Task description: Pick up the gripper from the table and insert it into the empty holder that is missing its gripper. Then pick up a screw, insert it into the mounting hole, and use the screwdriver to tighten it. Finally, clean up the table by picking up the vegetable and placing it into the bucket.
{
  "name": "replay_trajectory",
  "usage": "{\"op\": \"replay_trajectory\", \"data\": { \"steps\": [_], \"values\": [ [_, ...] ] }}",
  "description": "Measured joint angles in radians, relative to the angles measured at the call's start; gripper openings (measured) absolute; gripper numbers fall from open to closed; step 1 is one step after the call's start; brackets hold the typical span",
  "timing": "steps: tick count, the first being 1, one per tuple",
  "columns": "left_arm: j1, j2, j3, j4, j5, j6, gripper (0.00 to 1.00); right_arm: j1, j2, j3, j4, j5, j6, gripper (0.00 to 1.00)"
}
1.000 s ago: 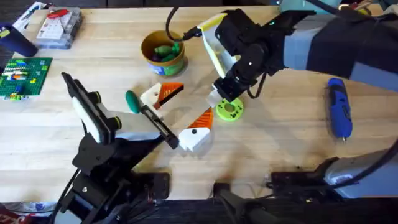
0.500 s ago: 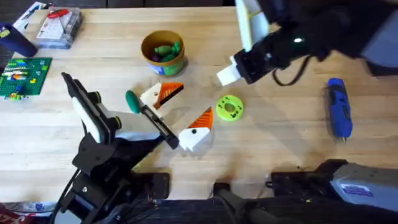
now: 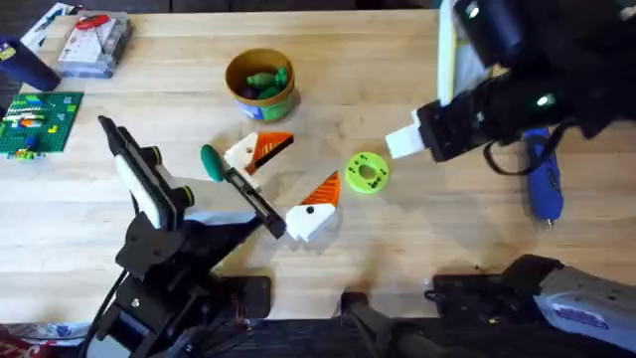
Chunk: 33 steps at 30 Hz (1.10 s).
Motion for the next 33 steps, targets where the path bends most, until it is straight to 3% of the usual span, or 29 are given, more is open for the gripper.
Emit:
{"op": "replay_trajectory", "data": {
  "steps": [9, 20, 28, 33],
  "values": [
    [0.0, 0.0, 0.0, 0.0, 0.0, 0.0, 0.992, 0.108, 0.019, -0.28, 0.258, -0.005, 0.076, 0.539],
    [0.0, 0.0, 0.0, 0.0, 0.0, 0.0, 0.992, 0.133, 0.171, -0.298, 0.34, -0.005, 0.092, 0.535],
    [0.0, 0.0, 0.0, 0.0, 0.0, 0.0, 0.992, 0.18, 0.197, -0.298, 0.341, -0.005, 0.092, 0.244],
    [0.0, 0.0, 0.0, 0.0, 0.0, 0.0, 0.992, 0.18, 0.197, -0.298, 0.341, -0.005, 0.092, 0.219]
  ]
}}
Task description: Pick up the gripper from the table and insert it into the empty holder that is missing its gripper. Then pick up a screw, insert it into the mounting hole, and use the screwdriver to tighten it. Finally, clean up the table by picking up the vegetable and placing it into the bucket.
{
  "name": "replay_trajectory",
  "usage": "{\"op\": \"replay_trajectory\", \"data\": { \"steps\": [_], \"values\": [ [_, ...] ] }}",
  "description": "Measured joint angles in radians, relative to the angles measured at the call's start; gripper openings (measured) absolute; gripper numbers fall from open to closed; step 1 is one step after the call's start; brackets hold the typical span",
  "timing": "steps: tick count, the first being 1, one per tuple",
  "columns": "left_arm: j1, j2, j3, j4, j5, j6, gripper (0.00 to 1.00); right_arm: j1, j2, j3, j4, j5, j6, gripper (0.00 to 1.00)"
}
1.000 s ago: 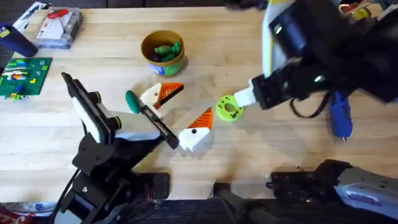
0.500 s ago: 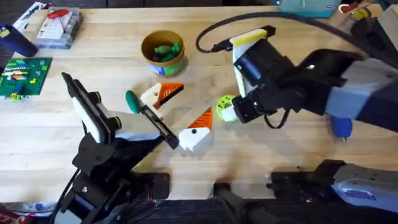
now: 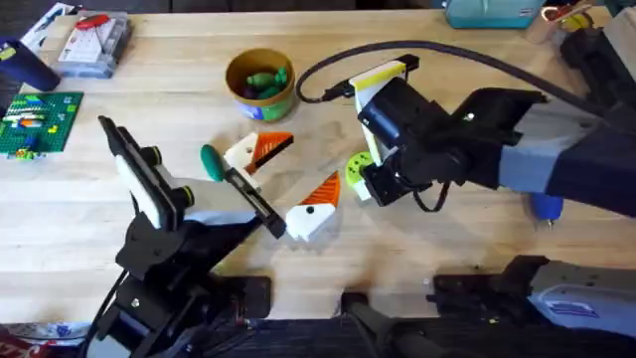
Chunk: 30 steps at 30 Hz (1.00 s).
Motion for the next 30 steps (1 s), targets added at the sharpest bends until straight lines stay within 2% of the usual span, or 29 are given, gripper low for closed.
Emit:
{"op": "replay_trajectory", "data": {
  "steps": [5, 9, 12, 23, 30],
  "values": [
    [0.0, 0.0, 0.0, 0.0, 0.0, 0.0, 0.992, 0.0, 0.001, 0.0, 0.0, 0.001, 0.0, 0.198],
    [0.0, 0.0, 0.0, 0.0, 0.0, 0.0, 0.992, 0.0, 0.017, 0.0, 0.001, 0.005, 0.0, 0.113],
    [0.0, 0.0, 0.0, 0.0, 0.0, 0.0, 0.992, 0.0, 0.019, 0.0, 0.001, 0.016, 0.0, 0.01],
    [0.0, 0.0, 0.0, 0.0, 0.0, 0.0, 0.992, 0.0, 0.019, 0.024, -0.029, 0.018, -0.062, 0.004],
    [0.0, 0.0, 0.0, 0.0, 0.0, 0.0, 0.992, -0.022, 0.011, 0.208, -0.184, 0.011, -0.119, 0.003]
  ]
}}
